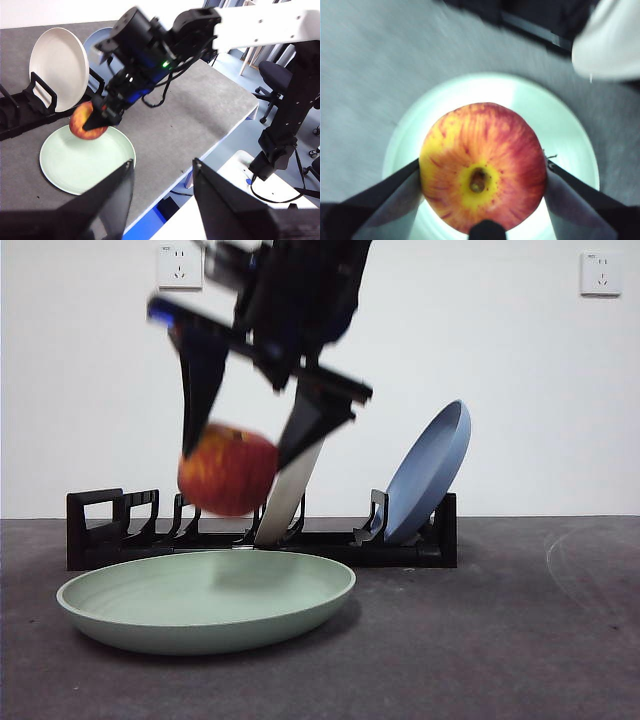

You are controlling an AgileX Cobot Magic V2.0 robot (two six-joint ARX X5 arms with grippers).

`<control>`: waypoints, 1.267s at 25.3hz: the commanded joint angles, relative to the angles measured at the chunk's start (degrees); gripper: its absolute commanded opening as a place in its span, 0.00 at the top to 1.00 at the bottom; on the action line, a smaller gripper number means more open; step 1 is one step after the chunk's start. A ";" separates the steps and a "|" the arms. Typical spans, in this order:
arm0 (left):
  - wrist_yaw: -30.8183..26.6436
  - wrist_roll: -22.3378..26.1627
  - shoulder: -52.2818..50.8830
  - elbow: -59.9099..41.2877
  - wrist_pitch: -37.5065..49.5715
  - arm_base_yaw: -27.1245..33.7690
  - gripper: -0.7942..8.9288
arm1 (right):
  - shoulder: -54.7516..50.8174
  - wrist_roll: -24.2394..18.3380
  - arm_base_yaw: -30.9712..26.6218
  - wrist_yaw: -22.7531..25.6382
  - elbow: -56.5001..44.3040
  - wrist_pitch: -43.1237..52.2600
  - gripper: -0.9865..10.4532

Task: Take the green plate from the plate rack,put the plate on the table,take the apple from the table,put the apple in the plate

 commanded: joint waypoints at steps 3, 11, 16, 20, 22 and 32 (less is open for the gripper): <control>-0.31 -0.44 -0.31 -0.17 0.11 0.07 0.72 | 3.78 0.42 0.33 0.26 0.17 -0.66 0.92; -2.75 -0.26 -0.31 -0.17 -1.25 0.07 0.72 | 6.12 -0.09 1.11 0.33 0.17 -2.29 0.87; -3.19 -0.28 -0.31 -0.17 -1.40 0.07 0.72 | 6.12 -0.26 1.11 -0.74 0.17 -2.80 0.69; -3.17 -0.28 -0.31 -0.17 -1.40 0.07 0.72 | 6.12 -0.24 1.11 -1.09 0.17 -2.78 0.58; -3.17 -0.31 -0.31 -0.17 -1.40 0.07 0.72 | 6.12 -0.24 1.11 -1.09 0.17 -2.78 0.52; -3.17 -0.31 -0.31 -0.17 -1.42 0.07 0.72 | 6.12 -0.22 1.11 -1.09 0.17 -2.75 0.49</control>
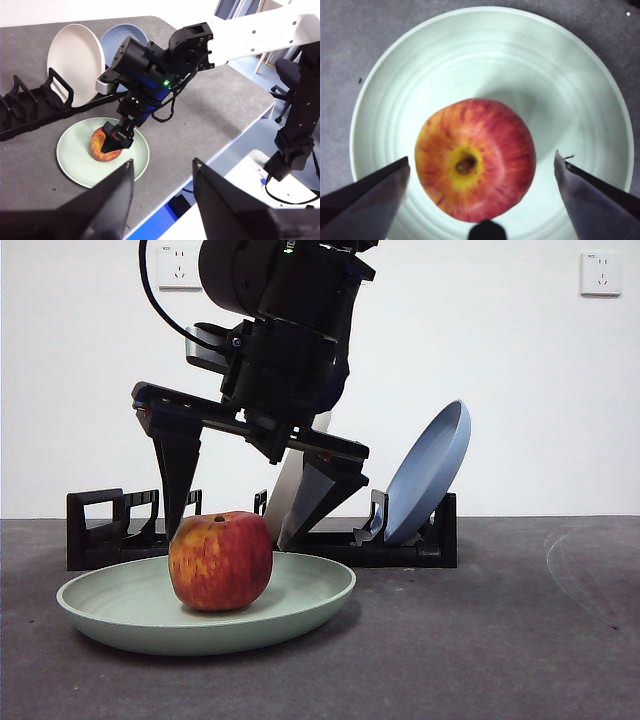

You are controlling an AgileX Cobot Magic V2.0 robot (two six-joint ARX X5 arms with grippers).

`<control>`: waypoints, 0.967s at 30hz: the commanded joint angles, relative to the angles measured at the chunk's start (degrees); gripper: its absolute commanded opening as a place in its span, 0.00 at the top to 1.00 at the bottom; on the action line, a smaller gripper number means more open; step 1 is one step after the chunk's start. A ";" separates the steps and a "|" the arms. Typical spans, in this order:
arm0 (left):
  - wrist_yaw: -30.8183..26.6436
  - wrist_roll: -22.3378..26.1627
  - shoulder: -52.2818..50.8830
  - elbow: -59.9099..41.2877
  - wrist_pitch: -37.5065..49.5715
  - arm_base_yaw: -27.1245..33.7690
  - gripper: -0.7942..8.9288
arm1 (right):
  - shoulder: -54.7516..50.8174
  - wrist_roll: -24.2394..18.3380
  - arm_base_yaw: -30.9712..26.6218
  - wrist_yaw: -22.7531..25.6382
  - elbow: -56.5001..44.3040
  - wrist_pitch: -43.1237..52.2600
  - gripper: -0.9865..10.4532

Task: Take the green plate from the plate rack,put the plate on the table,take the apple from the table,put the apple in the plate

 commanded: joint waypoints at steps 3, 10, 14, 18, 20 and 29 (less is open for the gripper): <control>-0.15 -0.33 -0.31 -0.17 0.13 0.07 0.72 | 0.59 -0.04 0.17 0.00 0.17 0.31 0.49; -0.17 -0.31 -0.31 -0.17 0.39 0.07 0.72 | -0.63 -2.58 -0.44 -0.17 7.15 -10.60 0.49; -0.20 -0.31 -0.28 -0.17 0.48 0.07 0.72 | -4.02 -6.84 -0.42 0.70 13.09 -20.06 0.49; -1.88 -0.31 -0.24 -0.17 1.18 0.07 0.72 | -10.34 -8.94 -0.42 1.86 14.23 -25.14 0.50; -3.37 -0.31 0.02 -0.17 1.27 0.09 0.72 | -14.08 -9.29 -0.42 3.72 14.08 -28.11 0.50; -4.92 0.22 2.67 -0.17 3.87 0.09 0.72 | -30.84 -8.59 -0.37 10.88 10.95 -36.79 0.50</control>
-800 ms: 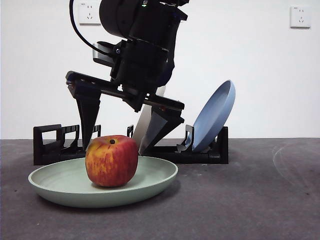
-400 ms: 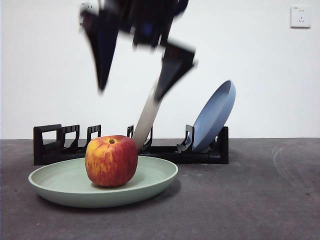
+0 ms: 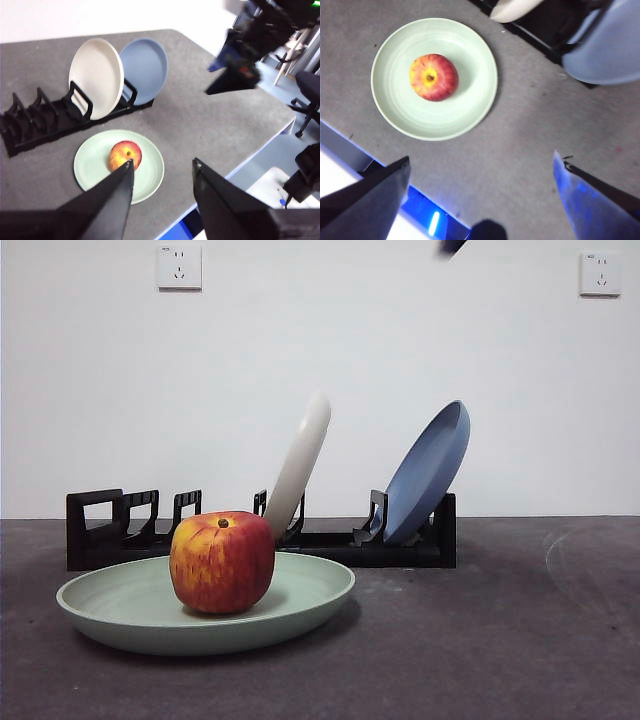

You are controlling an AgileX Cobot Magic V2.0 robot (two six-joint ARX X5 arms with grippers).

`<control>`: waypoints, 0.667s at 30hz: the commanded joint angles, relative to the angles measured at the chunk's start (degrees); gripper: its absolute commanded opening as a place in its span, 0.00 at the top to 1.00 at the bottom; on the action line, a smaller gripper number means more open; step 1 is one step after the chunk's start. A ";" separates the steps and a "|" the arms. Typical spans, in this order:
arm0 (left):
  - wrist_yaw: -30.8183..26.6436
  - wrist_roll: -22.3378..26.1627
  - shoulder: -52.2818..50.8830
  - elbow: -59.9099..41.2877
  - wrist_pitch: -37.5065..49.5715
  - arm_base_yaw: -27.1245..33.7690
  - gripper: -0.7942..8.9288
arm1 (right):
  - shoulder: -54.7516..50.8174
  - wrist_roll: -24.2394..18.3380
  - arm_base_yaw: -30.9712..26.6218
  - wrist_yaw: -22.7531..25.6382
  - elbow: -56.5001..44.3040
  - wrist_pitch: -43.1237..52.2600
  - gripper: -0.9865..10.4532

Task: Take the green plate from the plate rack,put the plate on the table,take the apple from the table,put the apple in the plate

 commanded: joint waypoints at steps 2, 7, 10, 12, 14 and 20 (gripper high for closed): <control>-0.61 0.59 1.62 -0.17 0.48 0.09 0.72 | -6.60 0.79 0.07 0.52 -3.67 -1.11 0.50; -0.63 0.59 4.92 -0.17 0.52 0.09 0.72 | -19.06 4.50 0.07 0.57 -13.57 -1.53 0.50; -0.83 1.25 6.91 -0.20 0.37 0.09 0.72 | -25.97 6.47 0.07 1.75 -20.17 -1.01 0.50; -2.19 1.20 8.41 -0.22 -0.33 0.11 0.72 | -30.60 8.31 0.07 4.48 -24.83 -0.50 0.50; -3.50 1.20 9.75 -0.42 -1.31 0.11 0.72 | -34.29 9.86 0.07 6.88 -28.87 -0.33 0.50; -11.45 -1.36 11.17 -6.23 -1.97 0.11 0.72 | -42.34 13.62 0.07 9.09 -39.32 0.76 0.50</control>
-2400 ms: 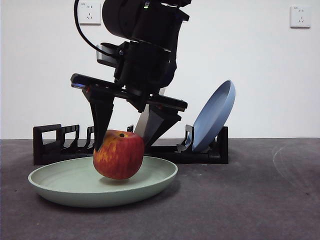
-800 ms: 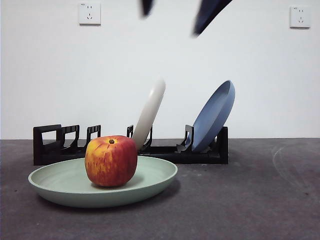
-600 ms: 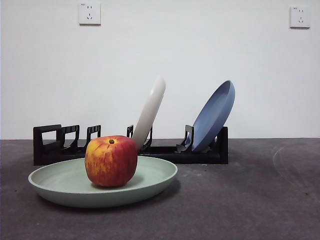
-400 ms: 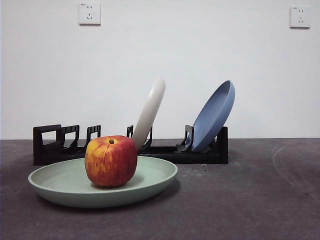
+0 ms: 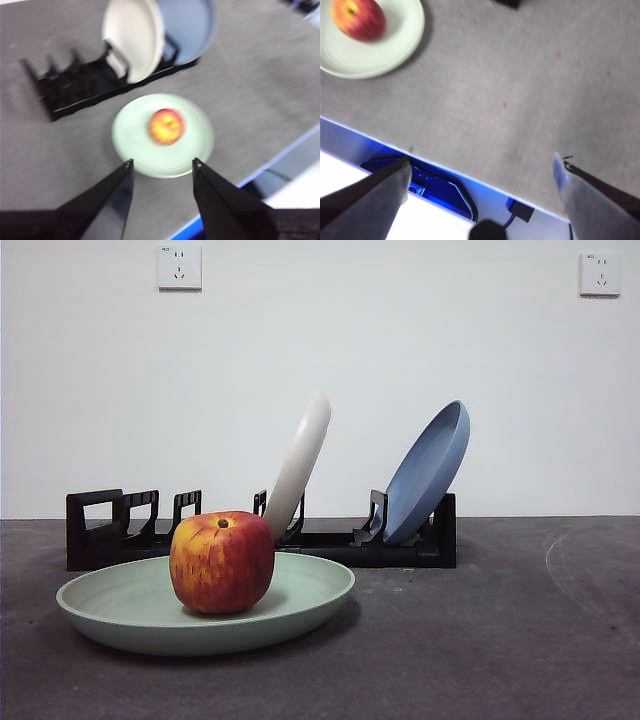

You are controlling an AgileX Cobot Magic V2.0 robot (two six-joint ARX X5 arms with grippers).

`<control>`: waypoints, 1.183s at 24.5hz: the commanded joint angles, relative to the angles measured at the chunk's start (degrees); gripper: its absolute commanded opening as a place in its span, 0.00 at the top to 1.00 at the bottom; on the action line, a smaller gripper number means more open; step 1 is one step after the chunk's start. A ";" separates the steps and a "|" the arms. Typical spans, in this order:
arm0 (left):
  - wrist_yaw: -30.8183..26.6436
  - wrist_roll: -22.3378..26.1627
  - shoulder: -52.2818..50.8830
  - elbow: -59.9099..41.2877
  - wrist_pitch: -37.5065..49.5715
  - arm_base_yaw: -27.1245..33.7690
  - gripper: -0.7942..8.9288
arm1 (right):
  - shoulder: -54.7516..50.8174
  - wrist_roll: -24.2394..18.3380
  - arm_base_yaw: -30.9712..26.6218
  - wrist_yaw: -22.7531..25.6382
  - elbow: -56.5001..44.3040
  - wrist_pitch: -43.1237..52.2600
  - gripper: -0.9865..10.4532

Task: Take the green plate from the plate rack,put the plate on the table,take the apple from the table,put the apple in the plate

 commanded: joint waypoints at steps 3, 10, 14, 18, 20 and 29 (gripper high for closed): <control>-4.87 -4.96 -0.13 -8.81 0.33 0.07 0.72 | -2.62 2.82 0.04 0.26 -6.69 3.52 0.50; -0.98 -6.95 -0.09 -17.68 5.11 0.07 0.72 | -2.69 2.73 0.04 0.04 -10.12 7.17 0.50; 1.14 -6.91 -0.13 -17.68 6.75 0.07 0.88 | -2.71 2.69 0.04 0.07 -10.12 7.30 0.95; 1.36 -6.43 -0.13 -17.68 6.80 0.04 0.93 | -2.71 2.84 0.04 0.04 -10.12 7.21 0.92; 1.29 -6.45 -0.11 -17.68 7.13 0.04 0.93 | -2.71 2.84 0.04 0.04 -10.12 7.23 0.92; 0.90 -6.93 2.10 -17.66 8.39 0.04 0.92 | -2.69 4.96 0.04 1.40 -10.03 5.70 0.91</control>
